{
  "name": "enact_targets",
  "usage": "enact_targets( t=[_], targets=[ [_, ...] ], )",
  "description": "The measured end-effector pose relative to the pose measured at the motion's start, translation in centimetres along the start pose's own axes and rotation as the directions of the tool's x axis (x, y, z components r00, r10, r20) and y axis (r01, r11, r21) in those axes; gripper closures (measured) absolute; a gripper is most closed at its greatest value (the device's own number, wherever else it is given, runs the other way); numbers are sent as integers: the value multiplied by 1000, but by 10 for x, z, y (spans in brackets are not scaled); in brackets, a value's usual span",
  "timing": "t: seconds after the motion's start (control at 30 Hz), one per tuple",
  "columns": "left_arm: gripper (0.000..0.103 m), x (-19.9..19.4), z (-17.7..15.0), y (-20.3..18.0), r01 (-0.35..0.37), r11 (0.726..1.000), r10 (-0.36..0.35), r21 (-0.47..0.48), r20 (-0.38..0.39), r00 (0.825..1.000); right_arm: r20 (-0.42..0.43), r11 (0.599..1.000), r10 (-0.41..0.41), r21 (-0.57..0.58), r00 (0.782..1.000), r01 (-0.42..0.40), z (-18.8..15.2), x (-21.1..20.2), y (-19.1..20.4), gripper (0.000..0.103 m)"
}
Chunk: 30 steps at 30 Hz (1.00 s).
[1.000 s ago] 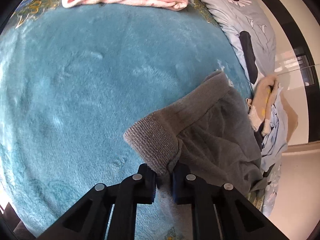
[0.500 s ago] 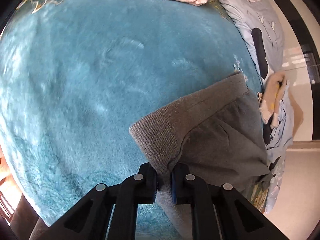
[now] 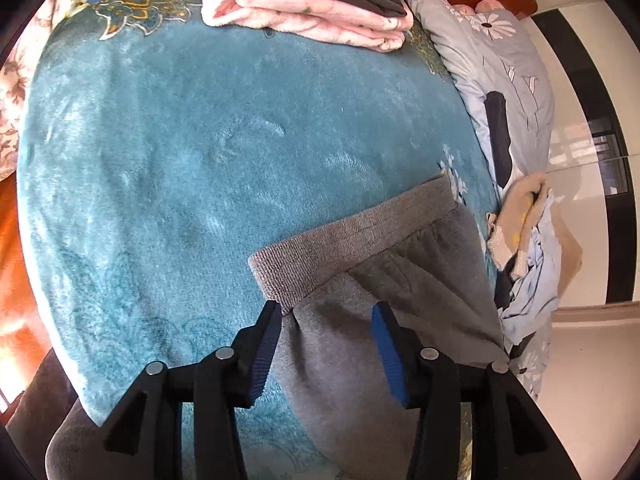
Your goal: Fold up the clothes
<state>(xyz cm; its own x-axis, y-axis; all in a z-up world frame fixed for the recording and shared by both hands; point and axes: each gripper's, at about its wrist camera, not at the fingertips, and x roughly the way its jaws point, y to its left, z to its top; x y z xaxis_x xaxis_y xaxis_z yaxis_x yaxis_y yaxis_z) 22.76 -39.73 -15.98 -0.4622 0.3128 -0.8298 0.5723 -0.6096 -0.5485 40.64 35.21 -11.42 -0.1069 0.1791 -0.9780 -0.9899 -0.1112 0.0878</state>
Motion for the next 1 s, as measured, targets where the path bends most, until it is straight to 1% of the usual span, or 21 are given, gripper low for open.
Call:
enact_targets(
  t=[0.03,0.1,0.17,0.23,0.27,0.33,0.4,0.43,0.47,0.53,0.57,0.6,0.67,0.7,0.77,0.8,0.83,0.87,0.9,0.97,1.0],
  targets=[
    [51,-6,-2,-2,-8,1000,8,1,13,1000,-1,998,52,-22,999,-52,2,3,23,89],
    [50,-17,-5,-6,-23,1000,23,7,39,999,-8,986,150,-74,989,-150,6,9,72,72],
    [47,-25,-13,-13,-32,999,31,14,62,998,-27,960,235,-152,972,-236,7,15,132,65],
    [46,-30,-22,-19,-29,999,28,16,75,997,-61,918,302,-250,951,-307,5,17,197,62],
    [46,-31,-27,-22,-26,999,25,18,76,997,-80,895,323,-298,943,-332,2,17,227,59],
    [46,-27,-36,-30,-29,999,27,19,74,997,-111,846,355,-384,928,-370,-2,17,285,58],
    [46,-20,-43,-37,-38,999,37,14,64,997,-118,811,374,-439,920,-386,-2,17,328,58],
    [46,-17,-47,-38,-47,999,47,13,59,997,-107,800,375,-464,921,-380,0,17,347,58],
    [46,-14,-50,-41,-59,998,58,15,53,997,-93,800,360,-481,928,-358,4,20,362,58],
    [46,-9,-54,-45,-79,997,78,20,46,996,-62,814,310,-498,949,-299,13,31,386,58],
    [46,-6,-55,-48,-84,996,83,23,43,996,-57,828,284,-489,957,-275,18,38,394,58],
    [46,-4,-55,-51,-86,996,85,27,41,996,-64,848,272,-456,960,-271,24,44,397,58],
    [46,-1,-55,-57,-91,995,89,41,38,995,-83,882,280,-372,956,-290,37,56,399,58],
    [46,1,-55,-61,-94,994,92,50,37,995,-89,890,285,-345,954,-298,41,59,400,58],
    [46,5,-55,-65,-98,993,96,60,29,995,-88,904,257,-332,962,-272,47,66,403,58],
    [46,6,-56,-66,-99,993,98,63,24,995,-83,908,239,-334,967,-253,49,69,404,60],
    [46,8,-56,-66,-102,993,101,63,19,995,-78,912,222,-336,972,-235,51,72,405,63],
    [46,9,-56,-66,-104,993,103,61,16,995,-79,915,206,-339,975,-221,51,75,406,71],
    [46,11,-56,-65,-105,993,104,56,12,994,-86,917,191,-341,978,-209,52,77,407,83],
    [46,13,-55,-64,-103,994,102,48,7,995,-93,923,171,-332,981,-192,51,79,405,99],
    [46,13,-55,-64,-100,994,99,46,6,995,-94,926,171,-325,981,-193,51,78,402,99]
  ],
)
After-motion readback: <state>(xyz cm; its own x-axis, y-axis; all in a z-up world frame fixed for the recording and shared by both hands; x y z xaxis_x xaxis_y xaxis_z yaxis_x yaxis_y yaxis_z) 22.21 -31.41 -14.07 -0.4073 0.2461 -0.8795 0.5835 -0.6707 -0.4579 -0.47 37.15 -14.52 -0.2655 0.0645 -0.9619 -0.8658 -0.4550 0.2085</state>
